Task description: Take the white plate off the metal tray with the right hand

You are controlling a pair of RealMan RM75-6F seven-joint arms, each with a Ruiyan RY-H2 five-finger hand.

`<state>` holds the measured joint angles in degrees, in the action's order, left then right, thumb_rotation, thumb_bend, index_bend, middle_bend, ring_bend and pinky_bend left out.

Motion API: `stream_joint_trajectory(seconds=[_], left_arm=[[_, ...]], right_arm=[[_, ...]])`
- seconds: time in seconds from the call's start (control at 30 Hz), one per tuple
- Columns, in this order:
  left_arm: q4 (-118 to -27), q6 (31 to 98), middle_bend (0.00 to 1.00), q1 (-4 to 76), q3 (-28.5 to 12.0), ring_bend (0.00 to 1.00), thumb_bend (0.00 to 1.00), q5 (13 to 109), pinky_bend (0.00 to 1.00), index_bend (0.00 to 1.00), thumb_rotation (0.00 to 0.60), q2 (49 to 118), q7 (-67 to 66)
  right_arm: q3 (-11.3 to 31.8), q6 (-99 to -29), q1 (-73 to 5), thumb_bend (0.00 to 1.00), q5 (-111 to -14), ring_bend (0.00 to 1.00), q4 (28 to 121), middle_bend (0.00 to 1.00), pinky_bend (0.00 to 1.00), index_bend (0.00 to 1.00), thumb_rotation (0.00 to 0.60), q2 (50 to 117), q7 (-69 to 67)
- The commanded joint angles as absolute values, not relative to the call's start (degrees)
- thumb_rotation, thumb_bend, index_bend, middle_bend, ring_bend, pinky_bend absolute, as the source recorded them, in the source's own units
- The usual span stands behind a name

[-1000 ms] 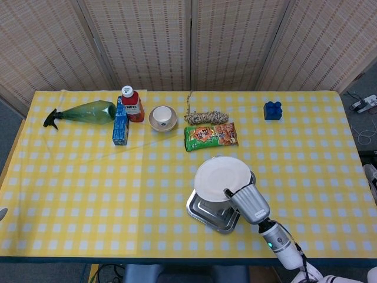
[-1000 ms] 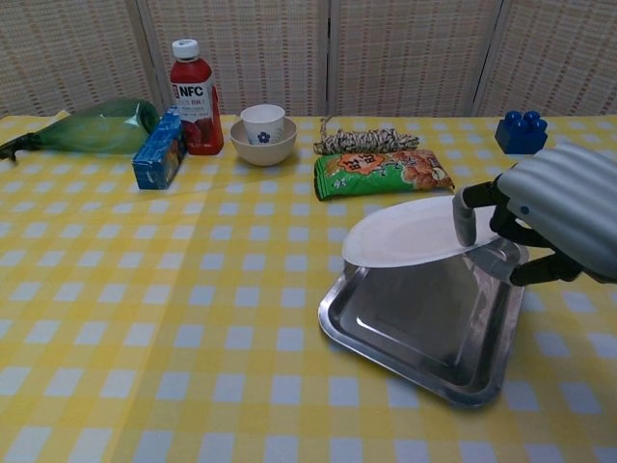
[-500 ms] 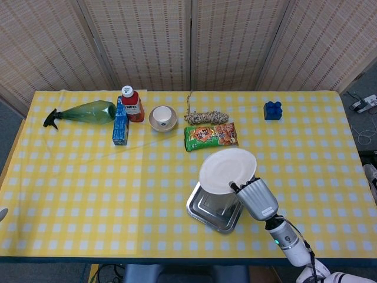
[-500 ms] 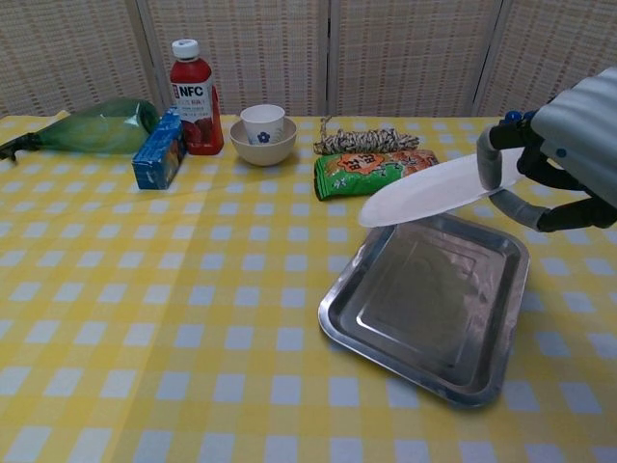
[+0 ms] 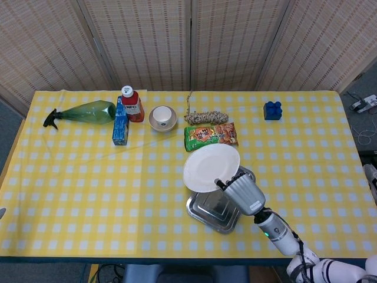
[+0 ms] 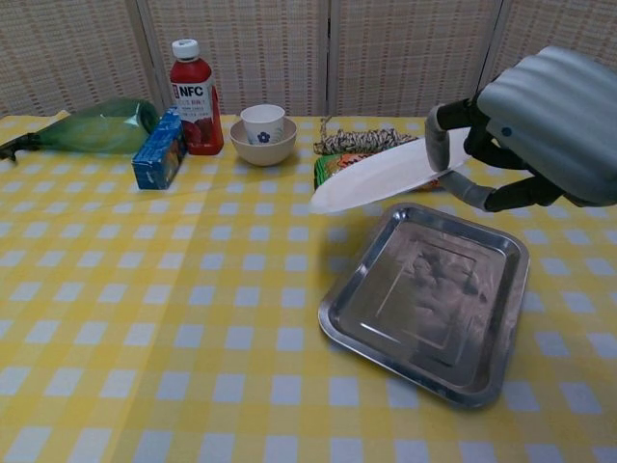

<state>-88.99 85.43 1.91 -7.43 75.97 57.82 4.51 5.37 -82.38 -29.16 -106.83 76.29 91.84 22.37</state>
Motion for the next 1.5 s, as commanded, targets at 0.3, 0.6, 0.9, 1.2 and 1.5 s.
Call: stream_joint_trajectory(seconds=[0.3, 0.6, 0.9, 1.2, 1.5], left_arm=[[-87.69, 84.84, 0.42, 1.76, -8.29, 0.36, 0.18, 74.06, 0.47, 0.43, 0.600, 57.53, 6.05], [-87.12, 85.09, 0.42, 1.28, -8.83, 0.36, 0.18, 73.42, 0.47, 0.43, 0.600, 56.96, 8.06], [-87.18, 85.73, 0.42, 0.82, -8.94, 0.36, 0.18, 73.76, 0.47, 0.43, 0.600, 56.48, 9.20], [-87.06, 85.72, 0.42, 0.61, -8.98, 0.36, 0.18, 73.83, 0.47, 0.43, 0.600, 56.23, 9.99], [-87.14, 85.71, 0.42, 0.59, -8.80, 0.36, 0.18, 74.27, 0.47, 0.43, 0.600, 56.20, 9.90]], right_arm=[[7.99, -77.05, -38.92, 0.37, -107.09, 1.00, 63.72, 1.00, 1.00, 0.61, 0.600, 99.42, 11.80], [8.08, -76.30, -45.07, 0.37, -107.27, 1.00, 54.74, 1.00, 1.00, 0.61, 0.600, 104.51, 4.15], [7.45, -76.48, -50.37, 0.38, -107.68, 1.00, 46.68, 1.00, 1.00, 0.62, 0.600, 109.00, -2.18], [6.15, -75.62, -52.22, 0.34, -105.41, 1.00, 40.41, 1.00, 1.00, 0.62, 0.600, 112.96, -6.60], [5.16, -70.88, -50.78, 0.00, -101.58, 1.00, 50.45, 1.00, 1.00, 0.26, 0.600, 107.73, -0.60]])
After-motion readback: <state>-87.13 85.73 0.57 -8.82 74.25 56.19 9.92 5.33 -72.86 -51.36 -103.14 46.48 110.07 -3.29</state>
